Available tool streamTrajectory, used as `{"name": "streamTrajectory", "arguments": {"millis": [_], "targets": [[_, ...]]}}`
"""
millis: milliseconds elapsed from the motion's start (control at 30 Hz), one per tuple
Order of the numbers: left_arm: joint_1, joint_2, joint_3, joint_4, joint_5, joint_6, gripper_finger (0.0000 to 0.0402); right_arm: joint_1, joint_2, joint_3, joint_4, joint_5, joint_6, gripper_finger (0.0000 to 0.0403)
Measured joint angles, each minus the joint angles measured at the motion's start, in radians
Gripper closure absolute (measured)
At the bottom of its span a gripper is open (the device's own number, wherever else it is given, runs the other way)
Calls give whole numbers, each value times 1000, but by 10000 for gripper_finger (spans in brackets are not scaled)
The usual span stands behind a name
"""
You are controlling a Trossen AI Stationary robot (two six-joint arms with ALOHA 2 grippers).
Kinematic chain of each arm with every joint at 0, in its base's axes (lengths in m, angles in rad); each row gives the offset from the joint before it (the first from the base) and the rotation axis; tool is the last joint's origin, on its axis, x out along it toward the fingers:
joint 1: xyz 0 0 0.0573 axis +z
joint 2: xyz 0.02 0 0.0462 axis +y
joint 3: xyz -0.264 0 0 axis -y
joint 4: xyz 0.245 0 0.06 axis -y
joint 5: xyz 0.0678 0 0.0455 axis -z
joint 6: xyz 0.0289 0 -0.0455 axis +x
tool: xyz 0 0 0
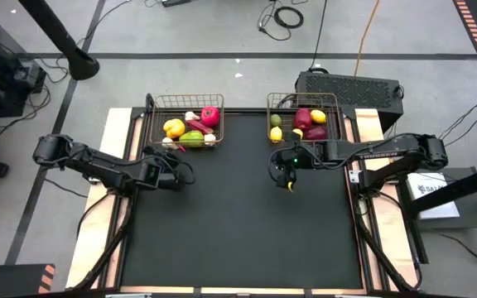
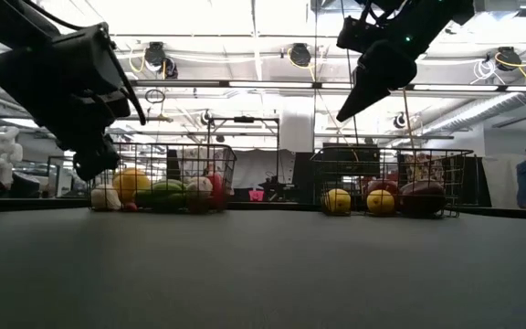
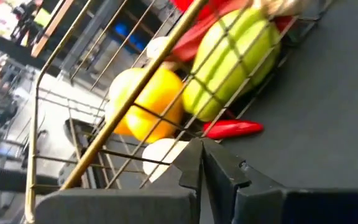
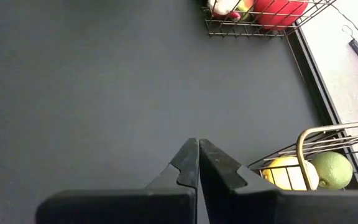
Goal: Sort produce into baskets
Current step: Return to Home Position
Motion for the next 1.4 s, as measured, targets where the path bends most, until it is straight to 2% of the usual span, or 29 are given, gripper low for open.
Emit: {"name": "streamTrajectory", "arguments": {"millis": [500, 567, 767, 867, 1000, 1067, 1200, 1300, 1400], "targets": [[102, 0, 0, 5, 4, 26, 385, 0, 0, 0, 1, 0, -1, 399], [105, 0, 0, 5, 39, 26, 385, 0, 0, 0, 1, 0, -1, 399], [80, -9, 41, -3, 240, 15, 385, 1, 0, 0, 1, -5, 5, 399], [40, -37, 75, -14, 306, -8, 385, 1, 0, 0, 7, -37, 66, 399], [-53, -109, 107, 20, 347, -9, 385, 27, 0, -46, 91, -272, 104, 399], [-119, -151, 94, 83, 346, -14, 385, 65, 1, -96, 168, -323, 114, 399], [-277, -213, 18, 244, 280, -33, 385, 154, -13, -221, 341, -313, 149, 399], [-380, -224, -69, 439, 226, -18, 385, 215, -19, -337, 523, -296, 178, 399], [-449, -220, -166, 681, 220, -5, 385, 271, -22, -464, 763, -247, 211, 399]]}}
